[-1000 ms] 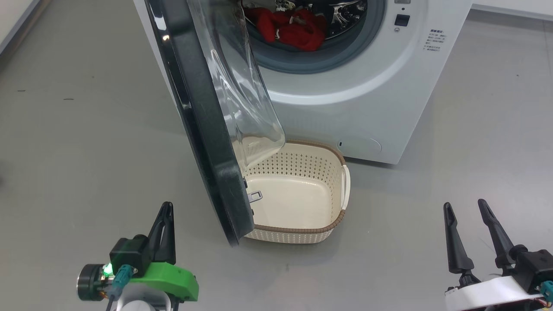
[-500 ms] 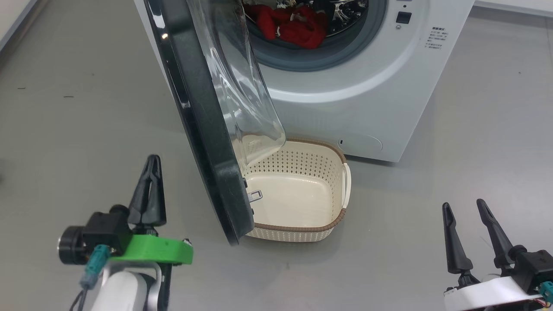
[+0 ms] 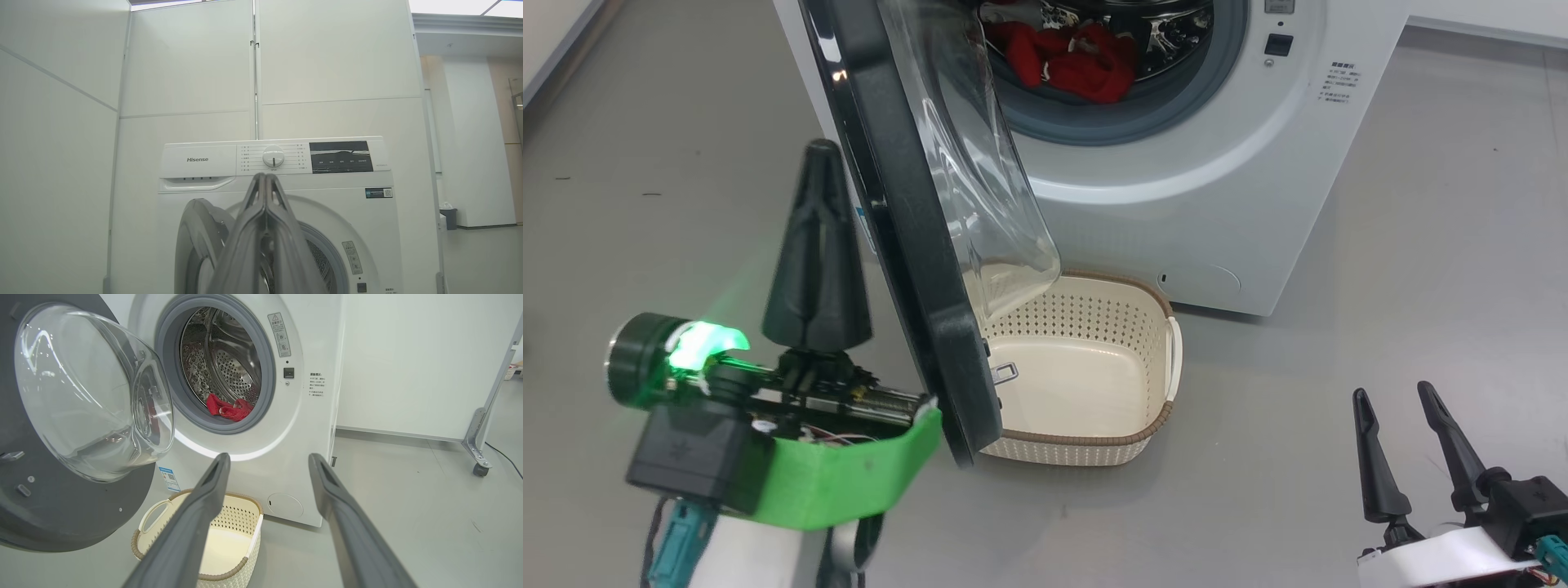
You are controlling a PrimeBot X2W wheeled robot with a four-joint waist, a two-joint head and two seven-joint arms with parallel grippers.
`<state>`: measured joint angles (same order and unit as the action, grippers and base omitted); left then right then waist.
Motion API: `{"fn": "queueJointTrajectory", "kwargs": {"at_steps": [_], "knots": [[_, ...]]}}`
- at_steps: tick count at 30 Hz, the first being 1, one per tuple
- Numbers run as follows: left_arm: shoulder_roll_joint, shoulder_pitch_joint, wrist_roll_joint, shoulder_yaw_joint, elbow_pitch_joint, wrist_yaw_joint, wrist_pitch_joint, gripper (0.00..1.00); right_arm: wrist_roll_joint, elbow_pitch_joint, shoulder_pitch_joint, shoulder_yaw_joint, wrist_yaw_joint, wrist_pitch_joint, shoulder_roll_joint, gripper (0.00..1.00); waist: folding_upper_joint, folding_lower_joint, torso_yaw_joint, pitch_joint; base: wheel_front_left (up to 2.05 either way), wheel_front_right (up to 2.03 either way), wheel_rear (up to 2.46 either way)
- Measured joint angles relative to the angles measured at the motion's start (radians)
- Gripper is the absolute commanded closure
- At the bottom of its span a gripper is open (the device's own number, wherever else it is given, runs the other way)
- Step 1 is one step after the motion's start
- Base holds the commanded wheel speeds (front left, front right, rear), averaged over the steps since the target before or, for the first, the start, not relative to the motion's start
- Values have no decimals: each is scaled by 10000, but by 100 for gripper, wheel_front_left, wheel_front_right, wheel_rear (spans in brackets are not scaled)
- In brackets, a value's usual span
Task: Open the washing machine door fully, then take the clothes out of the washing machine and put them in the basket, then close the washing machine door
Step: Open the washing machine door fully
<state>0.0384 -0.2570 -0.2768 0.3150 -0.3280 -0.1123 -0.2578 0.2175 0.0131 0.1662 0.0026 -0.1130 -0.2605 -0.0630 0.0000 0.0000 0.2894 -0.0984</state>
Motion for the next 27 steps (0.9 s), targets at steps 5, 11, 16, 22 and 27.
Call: {"fn": "queueJointTrajectory", "kwargs": {"at_steps": [5, 11, 16, 22, 27], "knots": [[4, 22, -10, 1264, -245, 541, 0, 100, -6, -23, 57, 13, -4, 0, 12, 0, 0, 0, -56, 45, 0, 0, 0], [33, 657, -198, 2686, 303, 1120, 2, 100, -94, -52, 65, 52, -33, 0, 31, 0, 0, 0, -157, 84, 0, 0, 0], [84, 1394, -650, 3519, 1110, 1463, 704, 100, -98, -69, 70, 69, -84, 0, 52, 0, 0, 0, -230, 69, 0, 0, 0], [104, 1791, -840, 3695, 1973, 1498, 1367, 100, -117, -50, 69, 65, -86, 0, 63, 0, 0, 0, -268, -50, 0, 0, 0], [105, 1798, -821, 3386, 2539, 1294, 1584, 100, -178, -52, 69, 54, -86, 0, 67, 0, 0, 0, -280, -101, 0, 0, 0]]}}
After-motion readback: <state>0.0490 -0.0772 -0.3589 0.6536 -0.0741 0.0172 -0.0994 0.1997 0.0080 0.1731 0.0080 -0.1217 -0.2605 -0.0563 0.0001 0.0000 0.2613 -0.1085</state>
